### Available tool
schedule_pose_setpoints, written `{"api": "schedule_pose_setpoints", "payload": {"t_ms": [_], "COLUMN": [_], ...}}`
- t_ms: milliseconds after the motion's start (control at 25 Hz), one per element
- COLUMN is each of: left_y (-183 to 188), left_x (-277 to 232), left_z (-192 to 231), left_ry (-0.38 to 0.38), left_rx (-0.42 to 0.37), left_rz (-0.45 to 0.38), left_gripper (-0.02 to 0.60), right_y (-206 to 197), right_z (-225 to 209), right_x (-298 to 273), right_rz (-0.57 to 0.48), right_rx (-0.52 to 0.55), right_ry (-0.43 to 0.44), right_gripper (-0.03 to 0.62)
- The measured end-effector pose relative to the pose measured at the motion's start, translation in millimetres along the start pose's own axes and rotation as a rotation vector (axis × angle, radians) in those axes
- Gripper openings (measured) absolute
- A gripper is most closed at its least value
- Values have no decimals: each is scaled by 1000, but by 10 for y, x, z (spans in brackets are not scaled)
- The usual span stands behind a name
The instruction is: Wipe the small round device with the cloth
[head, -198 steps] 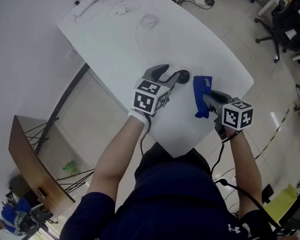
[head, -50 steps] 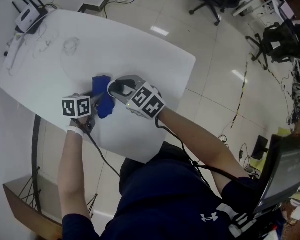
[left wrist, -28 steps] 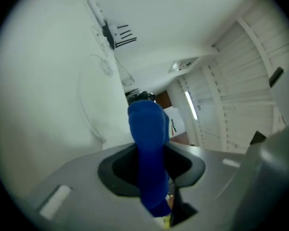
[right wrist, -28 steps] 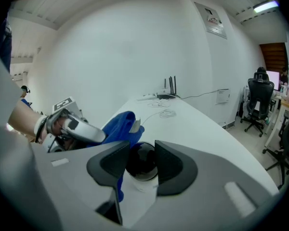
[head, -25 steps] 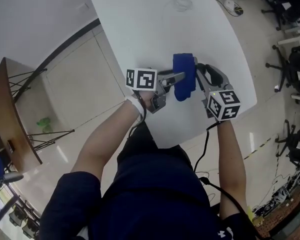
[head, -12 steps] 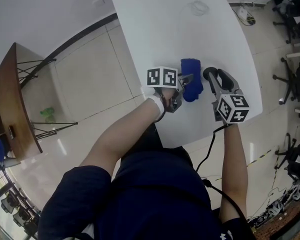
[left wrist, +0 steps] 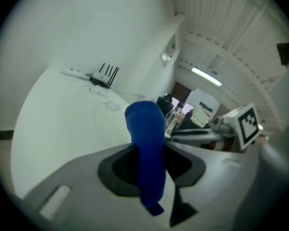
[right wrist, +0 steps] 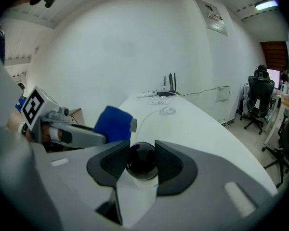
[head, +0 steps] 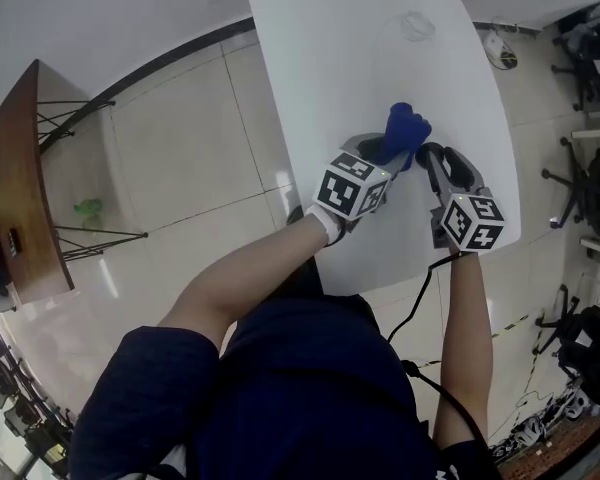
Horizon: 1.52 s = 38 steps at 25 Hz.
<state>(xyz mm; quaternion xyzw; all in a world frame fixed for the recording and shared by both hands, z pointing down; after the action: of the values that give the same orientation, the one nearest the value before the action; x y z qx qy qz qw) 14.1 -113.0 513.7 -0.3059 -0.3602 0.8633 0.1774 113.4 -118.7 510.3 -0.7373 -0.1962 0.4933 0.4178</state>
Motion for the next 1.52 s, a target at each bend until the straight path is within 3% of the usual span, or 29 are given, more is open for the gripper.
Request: {"api": "schedule_pose_setpoints", "payload": {"t_ms": [80, 160, 280, 360, 560, 760, 1040, 1200, 1400, 1520], "left_y": [92, -13, -316, -412, -523, -745, -954, -835, -507, -212], "left_x": [82, 96, -21, -95, -165, -242, -306, -331, -188, 6], "left_z": [-210, -312, -225, -129, -41, 34, 105, -149, -362, -261], "left_ry": [-110, -193, -221, -211, -168, -81, 178, 116, 6, 2], "left_rx": [99, 321, 633, 703, 665, 691, 751, 787, 569, 455], "left_rz": [-80, -122, -171, -208, -219, -156, -59, -50, -64, -80], "left_gripper": [138, 138, 137, 138, 144, 140, 137, 137, 137, 137], "right_y": [12, 23, 28, 43, 64, 47, 17, 11, -5, -13], "right_z": [-11, -15, 12, 30, 13, 8, -1, 23, 25, 27], "right_x": [8, 21, 20, 3, 14, 31, 22, -8, -13, -17], "right_rz": [-6, -10, -9, -9, -9, -15, -25, -22, -21, -22], "right_rx": [-11, -22, -23, -19, -11, -14, -10, -11, -23, -19], "right_ry": [4, 6, 4, 4, 13, 13, 0, -9, -2, 0], "right_gripper": [163, 161, 161, 161, 161, 161, 161, 161, 161, 161]}}
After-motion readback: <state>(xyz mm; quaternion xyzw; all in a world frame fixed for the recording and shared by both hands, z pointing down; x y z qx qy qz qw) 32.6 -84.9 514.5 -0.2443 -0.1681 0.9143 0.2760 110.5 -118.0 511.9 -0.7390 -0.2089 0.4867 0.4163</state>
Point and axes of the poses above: the fingertips, and each gripper's own axes: x backward along the fingers, z to its left, y out of its top, the point moved 2 cm from there along x, backward along the fingers, and after that the axes turned 1 degree about x, right-handed, at the moved point
